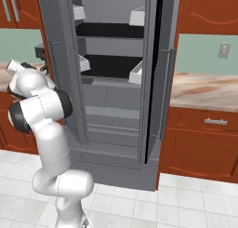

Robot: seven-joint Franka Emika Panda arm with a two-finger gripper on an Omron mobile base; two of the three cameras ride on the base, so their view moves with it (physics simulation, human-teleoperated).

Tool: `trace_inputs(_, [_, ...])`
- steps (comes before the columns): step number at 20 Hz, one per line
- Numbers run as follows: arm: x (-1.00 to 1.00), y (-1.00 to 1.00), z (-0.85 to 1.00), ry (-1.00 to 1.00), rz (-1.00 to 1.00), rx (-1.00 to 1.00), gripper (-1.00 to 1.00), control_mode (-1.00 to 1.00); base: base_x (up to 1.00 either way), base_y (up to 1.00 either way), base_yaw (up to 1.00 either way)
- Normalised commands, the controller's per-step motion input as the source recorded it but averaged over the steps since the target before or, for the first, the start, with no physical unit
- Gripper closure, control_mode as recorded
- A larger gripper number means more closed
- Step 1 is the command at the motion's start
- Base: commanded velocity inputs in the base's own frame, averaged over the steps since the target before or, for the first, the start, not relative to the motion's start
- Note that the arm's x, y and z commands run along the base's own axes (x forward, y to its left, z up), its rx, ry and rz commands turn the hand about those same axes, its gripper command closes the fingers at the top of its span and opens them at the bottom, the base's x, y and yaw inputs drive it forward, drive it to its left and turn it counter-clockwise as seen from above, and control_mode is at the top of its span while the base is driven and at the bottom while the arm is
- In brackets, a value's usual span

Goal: Place one of the steaks on the plate and the other in the bowl. Then place the bowl in the fridge.

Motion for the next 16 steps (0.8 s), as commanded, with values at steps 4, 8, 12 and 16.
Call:
trace_inputs(4, [-0.64,0.00,0.22,-0.22,0.00,0.00,-1.00,-1.00,0.00,0.00,0.00])
trace_inputs(8, [-0.17,0.00,0.03,-0.29,0.10,0.00,-1.00,-1.00,0.00,0.00,0.00])
trace_inputs(12, [0.27,0.21,0.15,0.01,0.03,-0.04,-1.00,-1.00,0.00,0.00,0.00])
trace_inputs(16, [-0.06,0.13,0.45,0.35,-0.05,-0.05,-1.00,-1.00,0.00,0.00,0.00])
